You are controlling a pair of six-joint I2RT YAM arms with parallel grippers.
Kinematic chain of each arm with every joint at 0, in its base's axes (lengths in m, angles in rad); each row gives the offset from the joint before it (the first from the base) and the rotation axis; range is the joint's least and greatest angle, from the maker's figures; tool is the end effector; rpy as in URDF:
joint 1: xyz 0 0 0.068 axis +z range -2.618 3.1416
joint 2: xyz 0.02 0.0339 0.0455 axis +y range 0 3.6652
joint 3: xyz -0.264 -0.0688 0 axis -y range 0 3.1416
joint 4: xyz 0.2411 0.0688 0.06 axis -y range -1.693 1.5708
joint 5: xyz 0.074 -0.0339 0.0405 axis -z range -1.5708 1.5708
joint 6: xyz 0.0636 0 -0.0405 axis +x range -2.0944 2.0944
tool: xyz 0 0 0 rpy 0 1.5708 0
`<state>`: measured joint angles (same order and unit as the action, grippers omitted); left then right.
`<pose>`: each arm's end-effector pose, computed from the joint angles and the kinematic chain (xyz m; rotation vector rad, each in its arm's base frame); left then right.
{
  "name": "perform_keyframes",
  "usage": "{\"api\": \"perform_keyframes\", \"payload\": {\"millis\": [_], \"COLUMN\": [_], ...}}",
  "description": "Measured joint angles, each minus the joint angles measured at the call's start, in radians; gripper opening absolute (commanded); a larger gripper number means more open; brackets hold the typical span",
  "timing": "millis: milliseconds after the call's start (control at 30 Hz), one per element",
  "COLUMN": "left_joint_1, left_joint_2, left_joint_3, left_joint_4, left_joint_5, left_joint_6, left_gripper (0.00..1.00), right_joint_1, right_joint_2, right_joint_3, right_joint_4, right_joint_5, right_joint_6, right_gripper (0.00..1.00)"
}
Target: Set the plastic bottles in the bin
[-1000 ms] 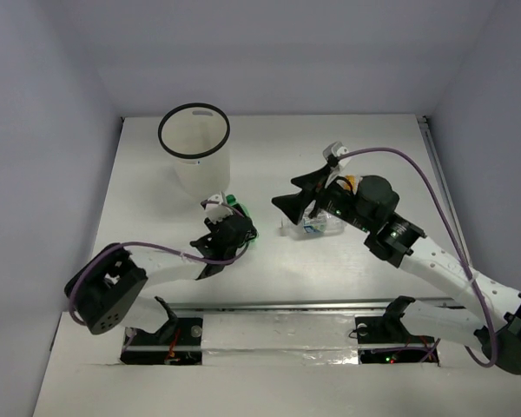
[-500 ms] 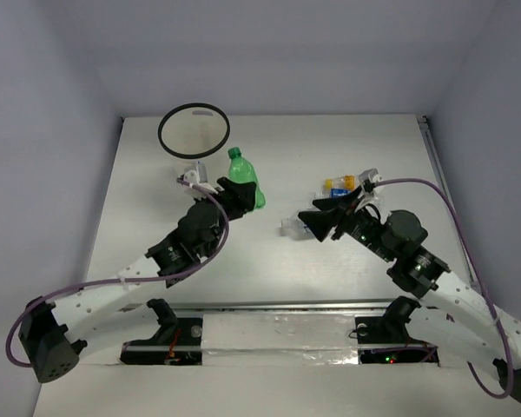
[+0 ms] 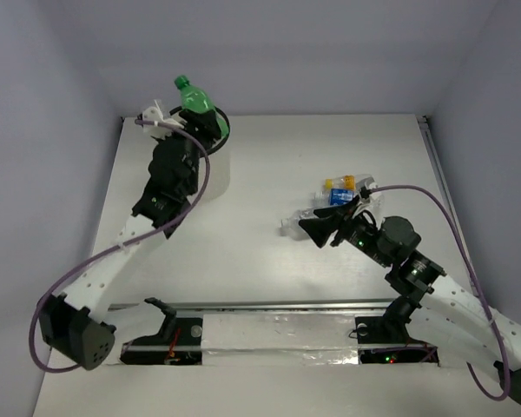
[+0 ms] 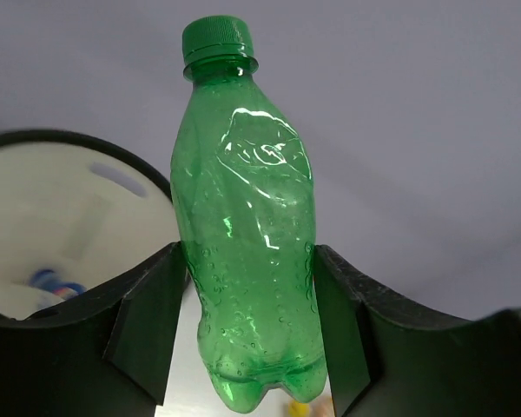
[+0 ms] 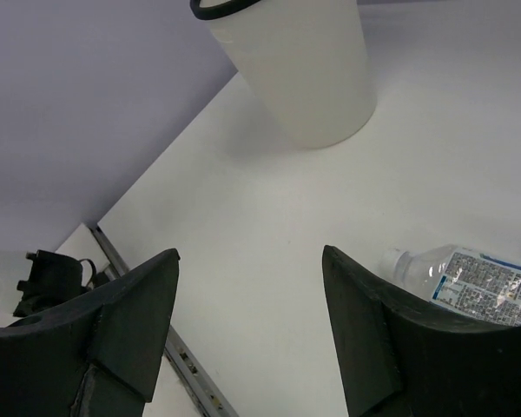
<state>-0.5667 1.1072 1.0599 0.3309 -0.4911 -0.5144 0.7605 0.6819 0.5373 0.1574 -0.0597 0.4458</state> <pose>0.2443 -0.1199 0.4346 -0.3930 1.2874 -0.6015 0.1421 0.1404 0.3063 -0.3070 1.6175 0.9860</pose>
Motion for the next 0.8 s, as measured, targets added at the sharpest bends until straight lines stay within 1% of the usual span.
{"api": "perform_keyframes", "payload": {"millis": [100,167,333,467,500,533,600,633,733,800], "left_joint_1": [0.134,0.191,0.268,0.281,0.280,0.280,0.280,0.280,0.279,0.275], "left_joint_2": [0.108,0.178,0.307,0.348,0.352,0.355,0.357,0.357,0.359,0.360], "left_joint_3": [0.075,0.121,0.191,0.195,0.195,0.195,0.195,0.195,0.195,0.195], "left_joint_4": [-0.019,-0.029,-0.059,-0.077,-0.079,-0.082,-0.084,-0.086,-0.090,-0.092], "left_joint_5": [0.023,0.039,0.063,0.055,0.052,0.046,0.039,0.037,0.034,0.033], "left_joint_6": [-0.003,-0.002,0.009,0.029,0.032,0.039,0.052,0.056,0.068,0.074], "left_gripper": [0.46,0.46,0.45,0.47,0.48,0.56,0.65,0.72,0.84,0.84], "right_joint_1": [0.000,0.000,0.000,0.000,0.000,0.000,0.000,0.000,0.000,0.000], "right_joint_2": [-0.011,-0.018,-0.039,-0.050,-0.051,-0.053,-0.053,-0.053,-0.054,-0.054], "right_joint_3": [0.000,-0.002,-0.028,-0.036,-0.036,-0.036,-0.036,-0.036,-0.036,-0.036], "right_joint_4": [0.000,0.000,-0.001,-0.001,-0.001,-0.001,0.000,0.000,0.000,0.000], "right_joint_5": [-0.003,-0.004,-0.004,-0.004,-0.004,-0.004,-0.006,-0.008,-0.011,-0.010], "right_joint_6": [-0.001,-0.001,-0.001,-0.004,-0.004,-0.004,-0.004,-0.004,-0.004,-0.004], "right_gripper": [0.72,0.72,0.73,0.73,0.73,0.73,0.73,0.73,0.73,0.73]}}
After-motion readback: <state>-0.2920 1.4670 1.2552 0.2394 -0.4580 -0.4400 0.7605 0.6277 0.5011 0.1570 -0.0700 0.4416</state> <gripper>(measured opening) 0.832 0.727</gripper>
